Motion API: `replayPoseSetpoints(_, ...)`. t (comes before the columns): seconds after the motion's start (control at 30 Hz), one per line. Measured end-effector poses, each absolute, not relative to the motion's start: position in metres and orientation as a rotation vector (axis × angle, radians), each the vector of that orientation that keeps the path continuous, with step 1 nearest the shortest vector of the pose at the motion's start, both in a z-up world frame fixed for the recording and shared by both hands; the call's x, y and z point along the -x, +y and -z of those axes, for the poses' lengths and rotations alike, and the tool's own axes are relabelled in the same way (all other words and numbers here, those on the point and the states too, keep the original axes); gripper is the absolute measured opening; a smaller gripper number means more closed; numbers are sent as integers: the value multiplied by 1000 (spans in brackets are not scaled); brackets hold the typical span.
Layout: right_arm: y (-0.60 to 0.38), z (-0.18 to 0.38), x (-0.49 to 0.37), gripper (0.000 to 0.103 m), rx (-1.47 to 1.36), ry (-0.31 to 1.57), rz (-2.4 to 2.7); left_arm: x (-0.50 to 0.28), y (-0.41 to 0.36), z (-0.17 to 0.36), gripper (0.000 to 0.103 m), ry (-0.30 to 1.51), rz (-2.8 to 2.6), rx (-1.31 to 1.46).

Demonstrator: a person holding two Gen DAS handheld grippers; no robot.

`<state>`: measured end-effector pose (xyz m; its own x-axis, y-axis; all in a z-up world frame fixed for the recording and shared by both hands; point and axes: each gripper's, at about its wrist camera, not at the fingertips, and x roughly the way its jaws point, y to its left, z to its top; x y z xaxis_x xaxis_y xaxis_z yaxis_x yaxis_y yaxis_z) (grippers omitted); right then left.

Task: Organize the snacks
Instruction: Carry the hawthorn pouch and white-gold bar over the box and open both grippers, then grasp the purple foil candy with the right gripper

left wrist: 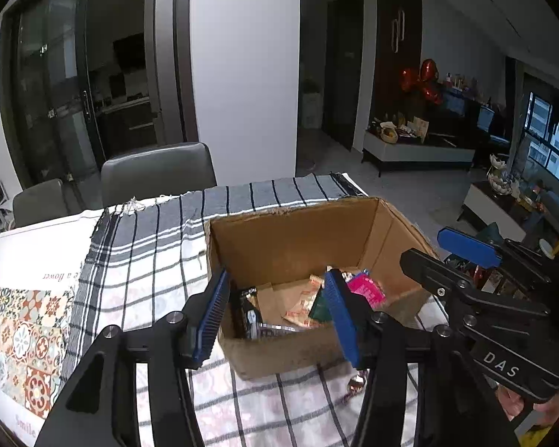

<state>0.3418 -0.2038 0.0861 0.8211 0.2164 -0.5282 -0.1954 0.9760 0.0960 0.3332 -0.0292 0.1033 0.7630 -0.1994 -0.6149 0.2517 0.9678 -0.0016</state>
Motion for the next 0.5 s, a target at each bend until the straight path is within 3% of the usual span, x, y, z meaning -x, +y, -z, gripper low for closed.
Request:
replayPoseSetpoints(0.23,-204,-72,-303,53,-55,560,-195,-295,-22,-88,58,655,233,-73)
replayPoseSetpoints(0.5,-197,-10,-296,53,-84,733,-222,-275,-18,-49,59,726,195,-105)
